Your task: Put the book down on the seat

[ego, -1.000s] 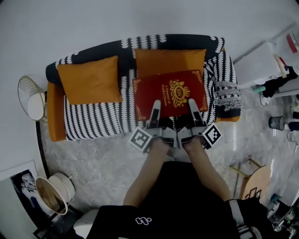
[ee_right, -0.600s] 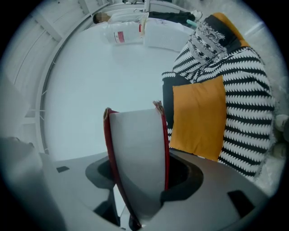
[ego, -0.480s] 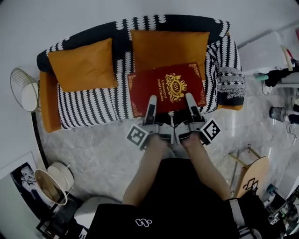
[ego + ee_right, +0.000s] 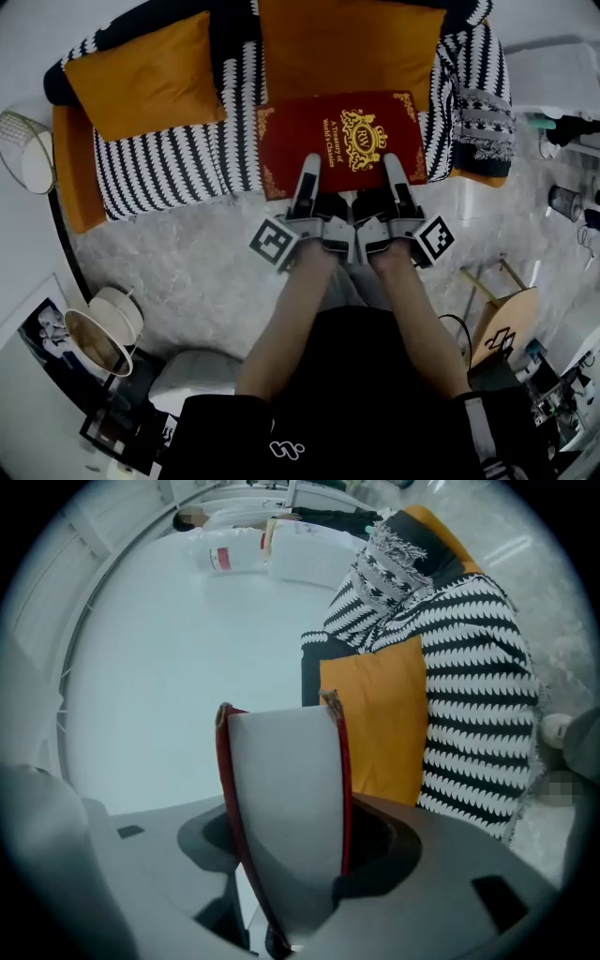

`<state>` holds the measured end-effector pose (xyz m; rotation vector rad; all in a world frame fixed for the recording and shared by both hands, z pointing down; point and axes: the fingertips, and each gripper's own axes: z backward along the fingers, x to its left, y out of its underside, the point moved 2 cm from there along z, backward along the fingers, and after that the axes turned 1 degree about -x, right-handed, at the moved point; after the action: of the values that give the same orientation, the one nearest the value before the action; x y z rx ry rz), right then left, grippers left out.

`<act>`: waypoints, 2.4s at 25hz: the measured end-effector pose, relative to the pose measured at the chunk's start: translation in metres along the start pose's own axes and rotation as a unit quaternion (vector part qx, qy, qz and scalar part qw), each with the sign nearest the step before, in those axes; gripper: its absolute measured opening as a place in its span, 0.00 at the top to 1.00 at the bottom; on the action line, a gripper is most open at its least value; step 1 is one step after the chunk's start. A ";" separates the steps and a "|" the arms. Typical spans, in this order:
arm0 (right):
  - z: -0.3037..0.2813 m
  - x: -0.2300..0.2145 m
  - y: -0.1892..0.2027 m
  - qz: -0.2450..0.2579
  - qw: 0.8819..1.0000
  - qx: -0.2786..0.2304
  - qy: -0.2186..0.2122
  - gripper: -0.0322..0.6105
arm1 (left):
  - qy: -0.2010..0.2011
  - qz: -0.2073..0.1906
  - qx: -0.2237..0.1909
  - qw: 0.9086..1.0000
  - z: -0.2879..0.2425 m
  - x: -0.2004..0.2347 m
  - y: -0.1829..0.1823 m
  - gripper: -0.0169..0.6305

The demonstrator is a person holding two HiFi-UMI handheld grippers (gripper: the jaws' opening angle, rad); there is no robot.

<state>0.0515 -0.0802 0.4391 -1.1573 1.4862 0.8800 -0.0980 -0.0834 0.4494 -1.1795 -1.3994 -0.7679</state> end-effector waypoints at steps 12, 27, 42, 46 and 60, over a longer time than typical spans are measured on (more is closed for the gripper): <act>0.000 -0.027 0.001 -0.017 1.000 0.005 0.014 0.57 | -0.032 -0.010 0.008 0.999 -0.001 0.020 0.000 0.61; -0.001 -0.044 0.001 -0.033 0.998 0.005 0.045 0.57 | -0.068 -0.014 0.008 0.998 -0.003 0.035 -0.001 0.61; -0.020 -0.094 -0.001 -0.040 0.998 -0.002 0.056 0.57 | -0.079 -0.007 0.025 0.997 -0.022 0.086 -0.012 0.61; -0.037 -0.140 -0.005 -0.041 0.997 -0.004 0.072 0.57 | -0.090 -0.004 0.025 0.996 -0.039 0.131 -0.023 0.61; -0.052 -0.289 -0.014 -0.063 0.993 -0.024 0.100 0.57 | -0.069 0.030 0.019 0.997 -0.057 0.274 -0.033 0.59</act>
<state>0.0588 -0.0683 0.7329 -1.3923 1.5395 0.7342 -0.0855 -0.0821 0.7308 -1.2583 -1.4784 -0.6247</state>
